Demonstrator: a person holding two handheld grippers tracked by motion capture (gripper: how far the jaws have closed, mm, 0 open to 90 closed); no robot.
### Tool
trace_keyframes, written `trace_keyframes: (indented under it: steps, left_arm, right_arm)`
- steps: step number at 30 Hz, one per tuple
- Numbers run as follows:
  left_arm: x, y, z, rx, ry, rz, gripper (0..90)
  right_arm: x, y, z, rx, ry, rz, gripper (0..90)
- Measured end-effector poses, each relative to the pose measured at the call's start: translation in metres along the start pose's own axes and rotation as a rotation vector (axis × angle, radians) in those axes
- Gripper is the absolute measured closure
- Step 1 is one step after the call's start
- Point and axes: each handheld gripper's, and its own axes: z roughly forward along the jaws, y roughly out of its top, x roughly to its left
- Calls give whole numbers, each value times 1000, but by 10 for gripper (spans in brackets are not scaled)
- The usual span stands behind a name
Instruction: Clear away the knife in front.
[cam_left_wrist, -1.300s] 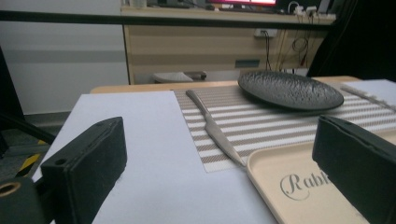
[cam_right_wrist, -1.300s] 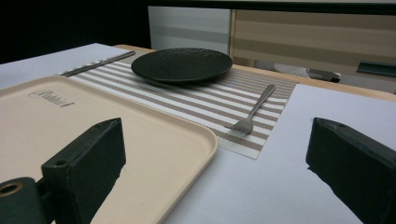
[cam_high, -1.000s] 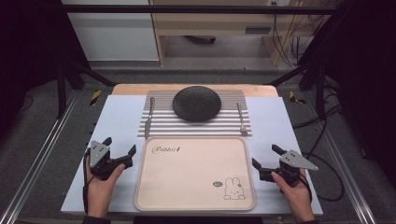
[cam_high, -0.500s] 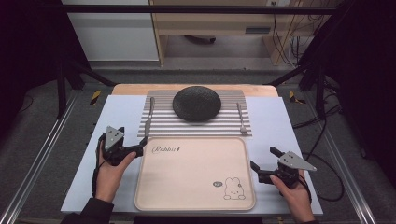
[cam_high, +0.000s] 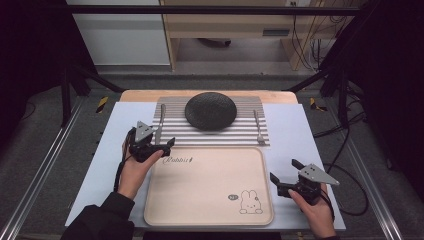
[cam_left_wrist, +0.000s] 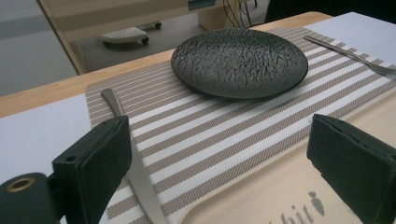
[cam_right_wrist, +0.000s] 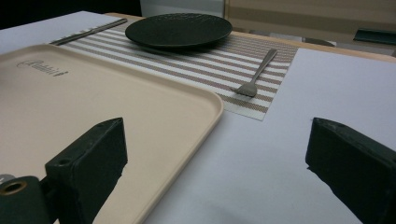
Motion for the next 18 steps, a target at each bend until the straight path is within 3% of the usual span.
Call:
trace_keyframes:
  steps: [1,4,10,11,12,18]
  left_arm:
    - [0,0,0,0,0,0,66]
    - [-2,6,8,16,19,52,66]
    - [3,12,22,49,25,90,63]
    - [5,14,25,51,28,90,63]
    - [10,16,30,50,22,66,63]
    - [24,18,47,78,77,88,66]
  right_arm:
    - [0,0,0,0,0,0,58]
    - [0,0,-1,-1,1,3,57]
    - [4,0,1,11,15,-18,57]
    - [4,0,1,13,18,-19,57]
    - [4,0,1,13,16,-25,57]
    - [4,0,1,14,22,-25,55]
